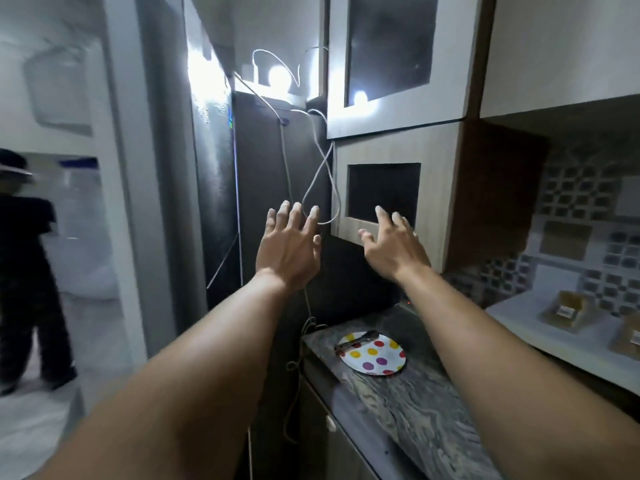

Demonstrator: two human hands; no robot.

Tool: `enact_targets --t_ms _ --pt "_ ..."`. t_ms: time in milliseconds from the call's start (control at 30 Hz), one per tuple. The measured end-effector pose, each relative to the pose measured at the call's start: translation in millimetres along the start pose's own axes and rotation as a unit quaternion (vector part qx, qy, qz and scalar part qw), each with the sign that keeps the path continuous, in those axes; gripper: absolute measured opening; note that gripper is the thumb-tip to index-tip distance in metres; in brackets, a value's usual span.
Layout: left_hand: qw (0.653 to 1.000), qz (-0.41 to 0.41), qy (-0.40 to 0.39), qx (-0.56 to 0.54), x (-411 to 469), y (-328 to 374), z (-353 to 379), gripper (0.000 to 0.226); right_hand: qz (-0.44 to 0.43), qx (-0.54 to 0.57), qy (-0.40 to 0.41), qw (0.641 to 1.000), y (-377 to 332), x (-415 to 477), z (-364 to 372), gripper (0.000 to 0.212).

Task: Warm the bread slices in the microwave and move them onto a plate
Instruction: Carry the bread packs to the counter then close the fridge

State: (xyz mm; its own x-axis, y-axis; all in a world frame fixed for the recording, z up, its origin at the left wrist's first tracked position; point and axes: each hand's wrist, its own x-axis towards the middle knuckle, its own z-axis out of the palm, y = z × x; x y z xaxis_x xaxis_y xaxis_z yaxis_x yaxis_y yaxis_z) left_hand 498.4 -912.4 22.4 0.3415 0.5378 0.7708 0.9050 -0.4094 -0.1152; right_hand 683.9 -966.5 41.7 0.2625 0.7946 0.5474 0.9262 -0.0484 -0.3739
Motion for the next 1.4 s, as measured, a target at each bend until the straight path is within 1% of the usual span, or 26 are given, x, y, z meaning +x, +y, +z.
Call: enact_targets --t_ms 200,333,433,567,667,800,1000,1133,1267,1400 --pt "0.994 -0.029 0.039 0.096 -20 -71 -19 0.068 -0.079 0.069 -0.045 0.994 -64 18 44 0.065" --pt "0.983 -0.082 0.049 0.156 -16 -105 -27 0.068 -0.138 0.116 -0.070 0.981 -101 40 60 0.064" --pt "0.974 -0.110 0.055 0.189 -8 -120 -28 0.068 -0.176 0.134 -0.090 0.971 -119 57 71 0.063" --pt "0.965 -0.116 0.080 0.223 -3 -134 -25 0.070 -0.222 0.141 -0.123 0.957 -143 76 91 0.063" --pt "0.958 -0.122 0.081 0.246 -6 -141 -23 0.072 -0.251 0.148 -0.146 0.945 -162 81 110 0.062" --pt "0.954 -0.114 0.084 0.266 -13 -156 -29 0.069 -0.271 0.169 -0.171 0.932 -187 84 135 0.063" --pt "0.937 -0.155 0.063 0.307 -27 -199 -32 0.074 -0.313 0.154 -0.199 0.916 -227 84 170 0.067" --pt "0.927 -0.182 0.041 0.326 -34 -233 -34 0.075 -0.313 0.159 -0.209 0.913 -257 85 190 0.073" --pt "0.920 -0.210 0.028 0.331 -44 -277 -32 0.078 -0.306 0.170 -0.200 0.915 -296 87 211 0.076" --pt "0.923 -0.207 0.021 0.323 -52 -325 -30 0.077 -0.303 0.174 -0.147 0.925 -335 94 229 0.076"
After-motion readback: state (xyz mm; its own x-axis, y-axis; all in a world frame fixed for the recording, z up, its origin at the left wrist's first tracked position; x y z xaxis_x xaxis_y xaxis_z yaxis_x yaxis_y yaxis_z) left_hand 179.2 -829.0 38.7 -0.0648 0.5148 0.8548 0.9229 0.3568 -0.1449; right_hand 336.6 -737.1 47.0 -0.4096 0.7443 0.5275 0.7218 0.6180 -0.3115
